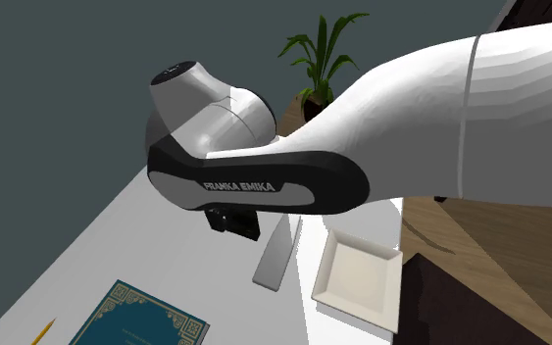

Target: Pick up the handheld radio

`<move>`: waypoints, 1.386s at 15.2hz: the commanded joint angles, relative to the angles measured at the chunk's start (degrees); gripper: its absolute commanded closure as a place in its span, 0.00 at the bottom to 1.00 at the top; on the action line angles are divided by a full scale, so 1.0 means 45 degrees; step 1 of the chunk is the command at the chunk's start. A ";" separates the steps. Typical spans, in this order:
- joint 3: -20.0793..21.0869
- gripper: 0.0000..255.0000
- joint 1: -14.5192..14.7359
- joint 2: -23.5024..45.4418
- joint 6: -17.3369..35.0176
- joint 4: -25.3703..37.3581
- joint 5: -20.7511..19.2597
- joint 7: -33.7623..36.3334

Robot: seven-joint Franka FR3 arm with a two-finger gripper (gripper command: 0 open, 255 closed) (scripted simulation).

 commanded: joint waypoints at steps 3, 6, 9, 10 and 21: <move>0.0000 1.00 0.0003 0.0023 0.0027 0.0000 -0.0003 0.0004; 0.0000 1.00 0.0004 0.0029 0.0024 0.0009 -0.0003 0.0005; 0.0000 1.00 0.0005 0.0036 0.0023 0.0018 -0.0004 0.0006; 0.0001 1.00 0.0005 0.0028 0.0033 0.0000 -0.0003 0.0007; 0.0033 1.00 0.0012 -0.0474 -0.1618 0.1154 0.0071 -0.0078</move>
